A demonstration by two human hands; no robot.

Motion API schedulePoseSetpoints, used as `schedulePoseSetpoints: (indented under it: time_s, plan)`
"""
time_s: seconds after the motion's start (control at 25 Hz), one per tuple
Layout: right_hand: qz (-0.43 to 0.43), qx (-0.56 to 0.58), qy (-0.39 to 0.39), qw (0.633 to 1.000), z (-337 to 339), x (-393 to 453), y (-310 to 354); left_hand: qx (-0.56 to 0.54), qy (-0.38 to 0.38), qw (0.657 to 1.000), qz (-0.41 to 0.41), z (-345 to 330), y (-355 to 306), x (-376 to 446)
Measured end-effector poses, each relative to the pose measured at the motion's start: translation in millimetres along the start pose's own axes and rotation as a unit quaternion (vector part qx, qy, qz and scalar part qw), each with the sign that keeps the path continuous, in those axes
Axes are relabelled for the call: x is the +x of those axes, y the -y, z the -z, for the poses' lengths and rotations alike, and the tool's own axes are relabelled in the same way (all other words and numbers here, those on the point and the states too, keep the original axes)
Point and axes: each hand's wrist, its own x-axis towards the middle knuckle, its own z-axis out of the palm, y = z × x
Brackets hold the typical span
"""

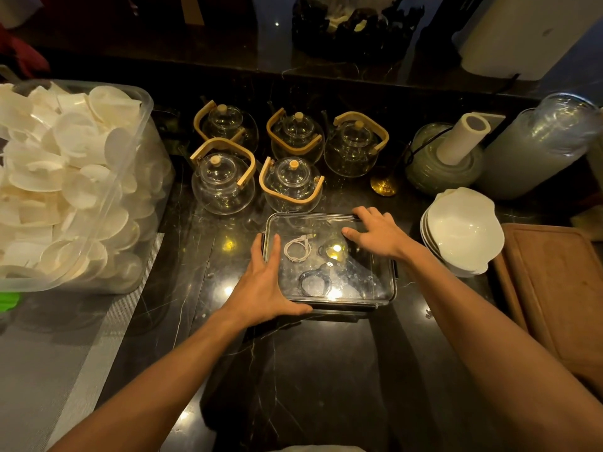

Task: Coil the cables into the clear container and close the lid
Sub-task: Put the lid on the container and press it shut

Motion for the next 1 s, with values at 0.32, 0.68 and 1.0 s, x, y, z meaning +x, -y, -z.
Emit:
schedulePoseSetpoints:
  time_s: [0.32, 0.68, 1.0]
  plan:
    - [0.01, -0.014, -0.037, 0.999, -7, -9, 1, 0.021, -0.006, 1.0, 0.003, 0, 0, -2]
    - [0.026, -0.123, -0.186, 0.974, -35, -50, 23, 0.084, -0.068, 0.994, -0.008, 15, -18, 4]
    - [0.046, -0.105, -0.163, 0.98, -52, -94, 25, 0.228, -0.049, 0.966, -0.111, 27, -48, 38]
